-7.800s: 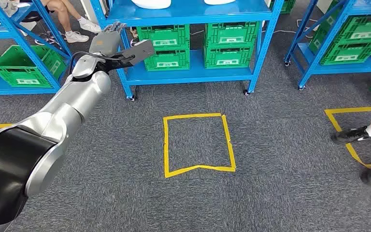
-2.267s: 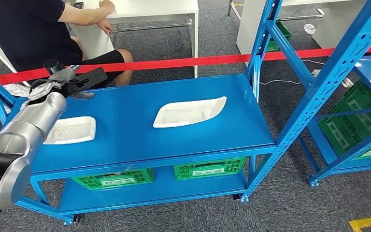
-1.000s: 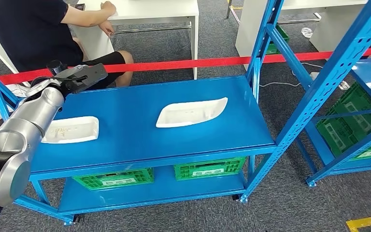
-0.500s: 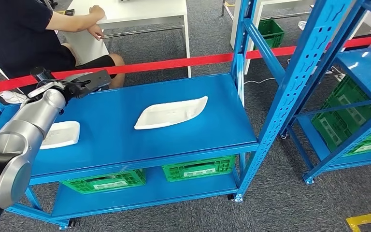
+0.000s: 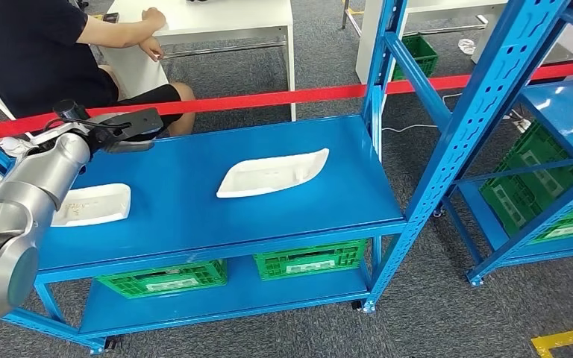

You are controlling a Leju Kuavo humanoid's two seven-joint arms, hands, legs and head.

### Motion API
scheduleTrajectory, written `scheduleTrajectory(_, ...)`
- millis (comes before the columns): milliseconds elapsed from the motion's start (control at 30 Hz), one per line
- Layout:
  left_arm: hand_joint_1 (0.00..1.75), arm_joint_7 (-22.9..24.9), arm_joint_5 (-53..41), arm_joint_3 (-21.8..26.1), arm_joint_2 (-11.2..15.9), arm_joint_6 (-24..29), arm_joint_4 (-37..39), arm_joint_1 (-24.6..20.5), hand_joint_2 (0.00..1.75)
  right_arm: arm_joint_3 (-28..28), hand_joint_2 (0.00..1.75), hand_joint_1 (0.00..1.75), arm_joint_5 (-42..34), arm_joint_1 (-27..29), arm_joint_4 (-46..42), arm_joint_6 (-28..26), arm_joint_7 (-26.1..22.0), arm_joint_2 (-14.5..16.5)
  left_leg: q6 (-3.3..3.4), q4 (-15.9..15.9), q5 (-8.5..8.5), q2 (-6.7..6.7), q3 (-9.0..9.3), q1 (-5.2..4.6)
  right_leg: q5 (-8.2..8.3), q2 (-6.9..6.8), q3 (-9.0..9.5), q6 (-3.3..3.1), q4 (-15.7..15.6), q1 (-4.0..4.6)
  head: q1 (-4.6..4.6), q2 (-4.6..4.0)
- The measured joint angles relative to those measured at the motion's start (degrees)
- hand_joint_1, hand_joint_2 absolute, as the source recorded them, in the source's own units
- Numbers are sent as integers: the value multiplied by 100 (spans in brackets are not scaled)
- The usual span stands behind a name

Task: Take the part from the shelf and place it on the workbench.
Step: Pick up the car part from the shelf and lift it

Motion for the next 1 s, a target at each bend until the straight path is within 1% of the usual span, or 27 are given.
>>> scheduleTrajectory(67,0,282,-92,-48,57,-115,22,-57,175,0,0,0,-2,0,-1,0,0,0,7,4,1,-2,-4,0,8,1,10,12,-17,0,1,0)
scheduleTrajectory(133,0,407,-136,-85,148,-351,47,-128,175,0,0,0,-5,0,-1,0,0,0,13,8,-1,-2,-7,-1,16,3,15,20,-28,0,1,0)
scheduleTrajectory(233,0,358,-79,-105,359,-510,55,-221,175,0,0,0,-39,10,0,0,-1,0,20,12,-4,-1,-12,-1,22,6,17,27,-41,0,1,0)
scheduleTrajectory(333,0,222,-36,-105,621,-501,52,-240,175,0,0,0,-96,50,0,0,-1,0,29,12,-8,-1,-10,-4,22,6,21,28,-50,-1,1,0)
scheduleTrajectory(433,0,-37,92,-93,836,-237,7,-74,175,0,0,0,-126,91,0,0,0,0,38,12,-10,-5,-10,-8,20,3,28,30,-54,-5,1,0)
scheduleTrajectory(500,0,-278,235,-64,945,-72,-54,148,175,0,0,0,-132,98,0,0,0,0,45,12,-15,-3,-7,-12,19,3,33,32,-55,-8,1,0)
scheduleTrajectory(600,0,-632,429,-21,1095,-41,-186,551,175,0,0,0,-122,106,0,0,0,-1,50,12,-18,3,-3,-15,18,7,37,33,-59,-9,0,0)
scheduleTrajectory(667,0,-854,547,-8,1187,-169,-277,773,175,0,0,0,-111,110,0,0,0,-3,51,13,-17,3,-4,-14,19,7,37,34,-64,-8,0,0)
scheduleTrajectory(833,0,-1546,977,51,1362,-707,-628,1238,175,-5,0,0,-134,110,-1,0,0,-11,56,15,-15,-4,-7,-15,21,4,43,37,-71,-8,0,0)
scheduleTrajectory(1000,0,-1893,1340,87,1383,-826,-1092,1620,175,-27,0,0,-214,111,0,0,-1,-9,59,17,-17,-4,-9,-15,22,3,47,39,-78,-8,1,0)
